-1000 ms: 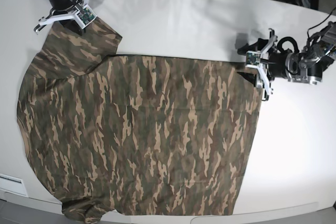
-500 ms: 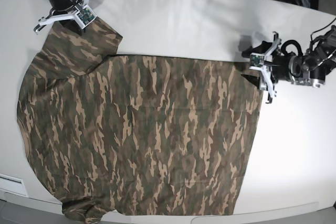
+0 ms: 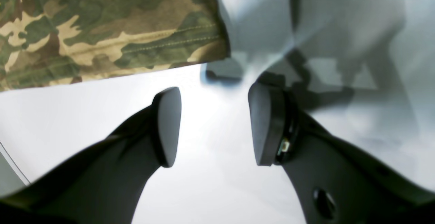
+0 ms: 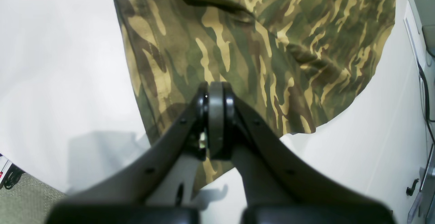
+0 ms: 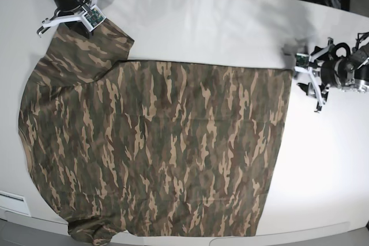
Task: Fold the T-shirt properly
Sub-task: 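Grasp the shirt edges and pull them outward, away from each other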
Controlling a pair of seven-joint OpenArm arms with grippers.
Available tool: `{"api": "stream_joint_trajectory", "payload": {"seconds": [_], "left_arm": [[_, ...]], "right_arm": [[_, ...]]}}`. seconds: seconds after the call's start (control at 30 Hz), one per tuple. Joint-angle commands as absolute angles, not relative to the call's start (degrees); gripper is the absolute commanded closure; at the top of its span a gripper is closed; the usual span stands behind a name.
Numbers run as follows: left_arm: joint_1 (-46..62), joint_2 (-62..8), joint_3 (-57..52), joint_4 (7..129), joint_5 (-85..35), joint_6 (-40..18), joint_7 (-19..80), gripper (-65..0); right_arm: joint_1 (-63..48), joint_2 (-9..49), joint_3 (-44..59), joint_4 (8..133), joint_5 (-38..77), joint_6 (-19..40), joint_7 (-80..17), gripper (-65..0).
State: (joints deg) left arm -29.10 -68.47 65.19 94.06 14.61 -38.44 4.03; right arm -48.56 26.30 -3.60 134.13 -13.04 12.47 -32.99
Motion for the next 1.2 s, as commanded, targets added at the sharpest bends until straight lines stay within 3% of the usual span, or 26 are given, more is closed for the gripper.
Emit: {"api": "stream_joint_trajectory", "payload": {"seconds": [0.0, 0.3, 0.7, 0.77, 0.83, 0.87, 1.17], "left_arm": [[-28.27, -67.02, 66.0, 93.65, 16.05, -40.0, 5.63, -34.3], [-28.27, -62.67, 66.0, 93.71, 16.08, -40.0, 3.01, -34.3], [-28.45, -62.7, 66.0, 93.76, 16.1, -40.0, 2.57, -33.2], [-28.45, -62.67, 66.0, 93.76, 16.08, -40.0, 2.57, -23.6], [-28.47, -62.7, 66.0, 93.76, 16.05, -40.0, 2.59, -4.8], [-28.45, -62.7, 66.0, 93.76, 16.05, -40.0, 2.59, 0.0], [-28.45, -65.34, 65.98, 98.43, 16.05, -40.0, 3.05, 0.0]], "right_arm": [[-49.06, 26.68, -3.31, 135.0, -13.69, 11.79, -32.12, 0.0], [-50.0, 26.68, -3.31, 135.0, -13.72, 11.81, -32.12, 0.0], [-49.98, 26.68, -3.31, 135.0, -13.72, 11.77, -32.12, 0.0], [-49.95, 26.68, -3.31, 135.0, -13.72, 11.77, -32.1, 0.0], [-49.98, 26.68, -3.31, 135.0, -13.69, 11.77, -32.1, 0.0], [-49.98, 26.7, -3.31, 135.0, -13.72, 11.77, -32.1, 0.0], [-49.95, 26.7, -3.31, 135.0, -17.58, 9.63, -32.14, 0.0]]}}
